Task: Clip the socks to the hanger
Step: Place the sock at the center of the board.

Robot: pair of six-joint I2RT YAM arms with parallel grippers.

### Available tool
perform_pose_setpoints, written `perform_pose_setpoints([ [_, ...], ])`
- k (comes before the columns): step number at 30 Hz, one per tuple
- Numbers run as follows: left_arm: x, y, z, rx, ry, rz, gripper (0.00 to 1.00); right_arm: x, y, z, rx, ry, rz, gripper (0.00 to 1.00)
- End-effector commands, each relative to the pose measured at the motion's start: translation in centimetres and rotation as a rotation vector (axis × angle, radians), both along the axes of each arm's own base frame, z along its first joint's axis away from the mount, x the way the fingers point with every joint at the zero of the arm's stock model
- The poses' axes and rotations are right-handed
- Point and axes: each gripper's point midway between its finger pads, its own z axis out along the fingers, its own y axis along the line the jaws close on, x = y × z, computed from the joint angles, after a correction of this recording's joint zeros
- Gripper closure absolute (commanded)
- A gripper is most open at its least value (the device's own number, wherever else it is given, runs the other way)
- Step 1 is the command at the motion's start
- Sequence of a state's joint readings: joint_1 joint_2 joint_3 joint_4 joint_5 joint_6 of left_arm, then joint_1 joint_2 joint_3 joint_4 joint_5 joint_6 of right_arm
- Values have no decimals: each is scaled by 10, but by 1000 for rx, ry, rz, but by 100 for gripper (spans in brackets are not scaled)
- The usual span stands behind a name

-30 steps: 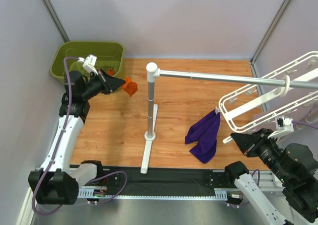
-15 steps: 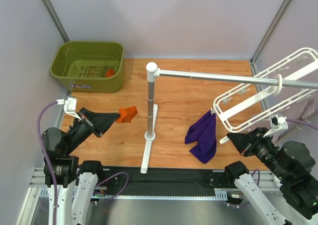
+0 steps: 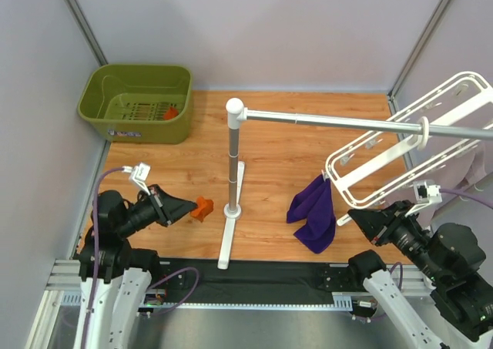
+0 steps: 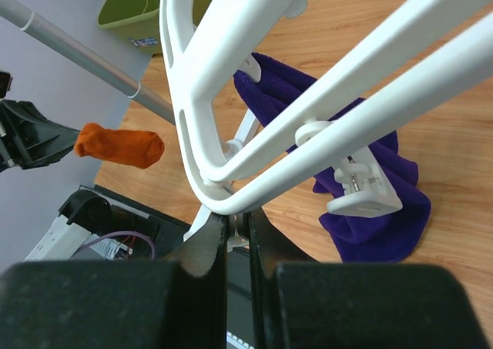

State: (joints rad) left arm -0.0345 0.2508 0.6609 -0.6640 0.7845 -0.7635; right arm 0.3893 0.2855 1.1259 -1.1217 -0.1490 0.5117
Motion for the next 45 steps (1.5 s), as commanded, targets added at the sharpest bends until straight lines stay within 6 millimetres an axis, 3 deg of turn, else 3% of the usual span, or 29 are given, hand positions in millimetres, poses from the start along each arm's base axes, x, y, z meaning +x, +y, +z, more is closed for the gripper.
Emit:
perform_pose_setpoints([
  [1,18,-11,-6,43,23,-47,100,-24,7,-49,-25,198,75,100],
  [2,9,-31,-17,88,76,-156,100,-23,8,-50,-21,204,74,100],
  [4,17,-43,-16,147,59,-122,100,-26,9,-49,-12,210,82,100],
  [5,-4,-64,-18,163,50,-221,100,-27,8,-46,-10,199,79,100],
  [6,7,-65,-18,184,17,-142,100,-29,6,-45,-13,197,76,100],
  [7,3,-71,-20,190,4,-146,100,-29,5,-45,-23,190,77,100],
  [8,-15,-86,-22,190,-11,-215,100,-31,3,-44,-29,185,72,100],
  [9,-7,-86,-33,219,-15,-145,100,-32,2,-44,-35,181,72,100],
  [11,-22,-112,-41,222,-41,-210,100,-34,0,-45,-49,181,72,100],
  [13,-18,-123,-52,269,-63,-182,100,-36,-1,-44,-50,175,71,100],
  [14,-24,-135,-67,335,-66,-206,100,-36,-2,-46,-54,178,72,100],
  [20,-4,-167,-64,481,-244,-85,100,-35,-1,-54,-42,194,63,100],
  [24,6,-172,-63,563,-328,-45,100,-34,-2,-57,-18,195,39,100],
  [27,-4,-186,-88,588,-290,-117,100,-33,-5,-59,-9,206,12,100],
  [32,-31,-204,-127,560,-200,-239,49,-32,-4,-62,-4,216,9,100],
  [36,-35,-197,-136,574,-161,-245,28,-30,-5,-61,-9,210,7,100],
  [37,-35,-193,-129,545,-158,-234,27,-30,-5,-61,-9,208,7,100],
  [41,-22,-167,-138,536,-54,-137,36,-30,-5,-60,-11,203,10,100],
  [45,-7,-165,-141,517,71,-41,36,-30,-5,-59,-16,199,12,100],
])
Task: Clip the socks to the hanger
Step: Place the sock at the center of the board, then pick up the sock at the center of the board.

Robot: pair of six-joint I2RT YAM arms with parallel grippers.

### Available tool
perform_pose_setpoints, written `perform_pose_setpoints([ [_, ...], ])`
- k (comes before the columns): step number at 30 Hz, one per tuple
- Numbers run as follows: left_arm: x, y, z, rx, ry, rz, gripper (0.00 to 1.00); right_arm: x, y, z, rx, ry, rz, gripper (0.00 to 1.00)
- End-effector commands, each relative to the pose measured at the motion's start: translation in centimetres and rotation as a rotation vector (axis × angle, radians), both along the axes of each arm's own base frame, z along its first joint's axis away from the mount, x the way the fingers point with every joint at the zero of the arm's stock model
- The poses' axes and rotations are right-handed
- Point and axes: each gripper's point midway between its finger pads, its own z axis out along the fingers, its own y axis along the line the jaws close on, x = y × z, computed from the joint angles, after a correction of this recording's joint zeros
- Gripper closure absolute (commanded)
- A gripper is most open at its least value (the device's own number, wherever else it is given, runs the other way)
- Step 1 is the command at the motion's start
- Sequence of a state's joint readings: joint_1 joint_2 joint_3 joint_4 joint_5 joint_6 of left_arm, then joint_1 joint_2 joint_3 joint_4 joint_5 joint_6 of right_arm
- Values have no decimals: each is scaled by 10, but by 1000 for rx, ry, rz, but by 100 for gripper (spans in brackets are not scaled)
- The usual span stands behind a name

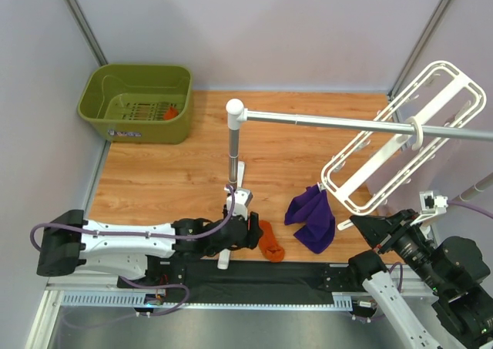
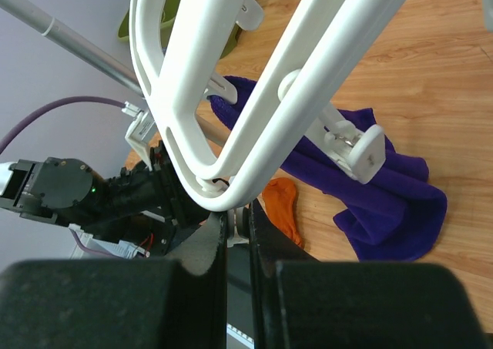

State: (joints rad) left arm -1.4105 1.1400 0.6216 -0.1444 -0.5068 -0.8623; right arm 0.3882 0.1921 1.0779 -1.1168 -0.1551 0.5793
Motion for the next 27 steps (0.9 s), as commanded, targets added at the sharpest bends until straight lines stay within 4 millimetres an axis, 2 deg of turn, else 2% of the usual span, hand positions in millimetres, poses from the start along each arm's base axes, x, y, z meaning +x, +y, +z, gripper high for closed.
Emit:
perform_pose_setpoints([
  [1,15,0,-8,-6,109,145,36,-18,-3,-54,-92,211,27,100],
  [3,18,-7,-10,2,185,200,36,-17,-3,-53,-93,206,30,100],
  [4,21,-3,-24,59,213,235,36,-17,-3,-52,-94,205,30,100],
  [6,25,-8,-28,55,259,300,36,-17,-3,-50,-90,196,33,100],
  [7,27,-5,-38,88,277,325,36,-17,-3,-49,-89,193,33,100],
  [8,27,-8,-40,74,306,347,36,-17,-3,-48,-86,190,29,100],
  [12,33,-1,-62,79,379,466,38,-20,-6,-46,-103,185,25,100],
  [16,33,-2,-70,57,398,502,39,-21,-7,-46,-109,182,25,100],
  [19,30,-9,-67,66,382,445,43,-20,-6,-48,-107,188,27,100],
  [20,33,-13,-59,75,338,420,43,-21,-5,-48,-102,189,34,100],
  [23,24,-22,-46,111,235,312,41,-20,-4,-51,-100,191,35,100],
  [27,3,-33,-32,163,107,144,37,-21,-4,-52,-101,191,40,100],
])
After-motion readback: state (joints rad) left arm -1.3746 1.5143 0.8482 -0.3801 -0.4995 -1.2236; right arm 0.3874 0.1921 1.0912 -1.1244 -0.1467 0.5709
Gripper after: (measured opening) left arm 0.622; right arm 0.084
